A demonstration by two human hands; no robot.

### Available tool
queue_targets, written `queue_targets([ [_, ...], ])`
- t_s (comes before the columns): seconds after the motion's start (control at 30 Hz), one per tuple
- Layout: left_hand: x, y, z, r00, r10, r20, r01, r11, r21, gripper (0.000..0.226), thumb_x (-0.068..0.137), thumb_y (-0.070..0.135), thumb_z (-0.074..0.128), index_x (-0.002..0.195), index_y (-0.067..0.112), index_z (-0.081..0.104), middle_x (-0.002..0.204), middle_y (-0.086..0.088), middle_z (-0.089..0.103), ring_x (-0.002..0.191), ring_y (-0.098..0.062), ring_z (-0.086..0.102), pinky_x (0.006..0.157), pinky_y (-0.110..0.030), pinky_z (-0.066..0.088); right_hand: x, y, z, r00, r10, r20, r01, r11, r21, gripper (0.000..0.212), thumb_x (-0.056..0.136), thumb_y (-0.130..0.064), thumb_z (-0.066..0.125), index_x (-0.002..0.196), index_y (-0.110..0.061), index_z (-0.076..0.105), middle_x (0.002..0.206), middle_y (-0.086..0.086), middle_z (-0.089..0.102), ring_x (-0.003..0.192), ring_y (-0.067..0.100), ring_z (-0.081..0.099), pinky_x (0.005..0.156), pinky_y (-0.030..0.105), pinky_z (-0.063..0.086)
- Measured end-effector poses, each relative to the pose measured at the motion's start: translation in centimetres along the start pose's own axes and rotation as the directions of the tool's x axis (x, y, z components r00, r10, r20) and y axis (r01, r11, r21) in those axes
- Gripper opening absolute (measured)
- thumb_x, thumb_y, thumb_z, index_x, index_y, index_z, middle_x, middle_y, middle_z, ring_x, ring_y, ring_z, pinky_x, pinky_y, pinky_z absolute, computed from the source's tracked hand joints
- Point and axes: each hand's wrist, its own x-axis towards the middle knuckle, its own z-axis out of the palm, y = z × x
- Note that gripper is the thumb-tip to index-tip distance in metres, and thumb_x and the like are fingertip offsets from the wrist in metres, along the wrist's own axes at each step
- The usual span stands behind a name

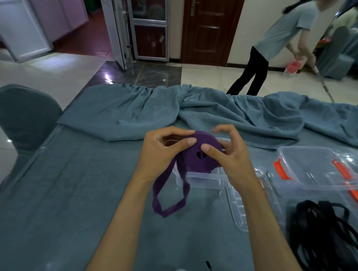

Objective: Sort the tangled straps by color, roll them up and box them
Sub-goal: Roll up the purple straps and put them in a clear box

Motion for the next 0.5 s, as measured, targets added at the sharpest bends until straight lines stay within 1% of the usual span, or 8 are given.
queue_targets([
  [0.1, -0.1, -0.2, -0.1, 1.000, -0.030, 0.003, 0.030, 0.999, 0.039, 0.026, 0.085, 0.024, 0.088, 0.108, 0.035, 0.081, 0.106, 0.003, 0.082, 0.100, -0.015, 0.078, 0.086, -0.019, 0.058, 0.0, 0.1, 0.2, 0.997, -0.072, -0.001, 0.072, 0.996, -0.046, 0.040, 0.089, -0.022, 0.084, 0.126, -0.028, 0.069, 0.108, 0.008, 0.080, 0.097, 0.027, 0.078, 0.076, 0.034, 0.065],
  [0.2, -0.5, -1.3, -0.8, 0.993, -0.116, -0.020, 0.117, 0.990, 0.077, 0.038, 0.083, 0.040, 0.086, 0.119, 0.033, 0.076, 0.107, 0.003, 0.080, 0.102, -0.015, 0.076, 0.087, -0.023, 0.059, 0.0, 0.1, 0.3, 0.993, -0.111, -0.038, 0.108, 0.991, -0.074, 0.032, 0.091, -0.018, 0.082, 0.122, -0.022, 0.074, 0.112, 0.003, 0.081, 0.102, 0.024, 0.078, 0.081, 0.030, 0.063],
  [0.27, -0.7, -2.7, -1.9, 0.972, -0.234, -0.020, 0.234, 0.962, 0.143, 0.056, 0.073, 0.055, 0.087, 0.123, 0.034, 0.074, 0.108, 0.005, 0.080, 0.104, -0.013, 0.076, 0.086, -0.025, 0.060, 0.0, 0.0, 0.1, 0.990, -0.112, -0.083, 0.105, 0.991, -0.078, 0.029, 0.092, -0.020, 0.082, 0.120, -0.025, 0.074, 0.111, 0.002, 0.081, 0.102, 0.023, 0.078, 0.079, 0.030, 0.064],
  [0.3, -1.0, -3.4, -2.7, 0.950, -0.312, 0.016, 0.303, 0.932, 0.196, 0.066, 0.066, 0.062, 0.088, 0.125, 0.037, 0.072, 0.111, 0.008, 0.079, 0.107, -0.008, 0.074, 0.085, -0.023, 0.060, 0.0, 0.0, 0.0, 0.989, -0.109, -0.097, 0.101, 0.992, -0.081, 0.029, 0.092, -0.021, 0.082, 0.119, -0.027, 0.074, 0.110, 0.002, 0.081, 0.101, 0.022, 0.078, 0.078, 0.030, 0.064],
  [0.37, -1.7, -5.2, -4.6, 0.883, -0.453, 0.120, 0.378, 0.840, 0.389, 0.082, 0.056, 0.074, 0.091, 0.129, 0.045, 0.066, 0.121, 0.024, 0.072, 0.114, 0.013, 0.064, 0.089, -0.012, 0.052, 0.0, 0.0, -0.2, 0.988, -0.109, -0.111, 0.100, 0.991, -0.086, 0.028, 0.092, -0.023, 0.082, 0.118, -0.028, 0.074, 0.108, 0.002, 0.081, 0.099, 0.023, 0.078, 0.077, 0.029, 0.064],
  [0.4, -2.2, -6.2, -5.4, 0.845, -0.512, 0.151, 0.390, 0.785, 0.482, 0.087, 0.055, 0.073, 0.092, 0.132, 0.044, 0.063, 0.124, 0.031, 0.068, 0.115, 0.019, 0.058, 0.092, -0.009, 0.048, 0.0, 0.0, -0.3, 0.987, -0.111, -0.118, 0.102, 0.992, -0.081, 0.029, 0.092, -0.023, 0.082, 0.119, -0.028, 0.074, 0.108, 0.003, 0.081, 0.099, 0.023, 0.078, 0.077, 0.030, 0.064],
  [0.43, -2.7, -7.4, -6.1, 0.812, -0.562, 0.156, 0.404, 0.736, 0.544, 0.090, 0.059, 0.066, 0.094, 0.138, 0.039, 0.060, 0.129, 0.031, 0.064, 0.120, 0.017, 0.057, 0.098, -0.012, 0.047, 0.0, -0.1, -0.4, 0.986, -0.112, -0.126, 0.103, 0.992, -0.072, 0.029, 0.092, -0.023, 0.082, 0.119, -0.028, 0.074, 0.108, 0.003, 0.081, 0.099, 0.024, 0.078, 0.077, 0.030, 0.064],
  [0.5, -3.7, -10.0, -7.0, 0.785, -0.609, 0.116, 0.444, 0.683, 0.580, 0.087, 0.070, 0.040, 0.098, 0.145, 0.025, 0.057, 0.140, 0.013, 0.062, 0.131, -0.007, 0.057, 0.111, -0.031, 0.048, 0.0, -0.3, -0.3, 0.984, -0.111, -0.136, 0.104, 0.993, -0.063, 0.029, 0.092, -0.023, 0.083, 0.119, -0.029, 0.074, 0.108, 0.003, 0.081, 0.098, 0.023, 0.078, 0.076, 0.029, 0.064],
])
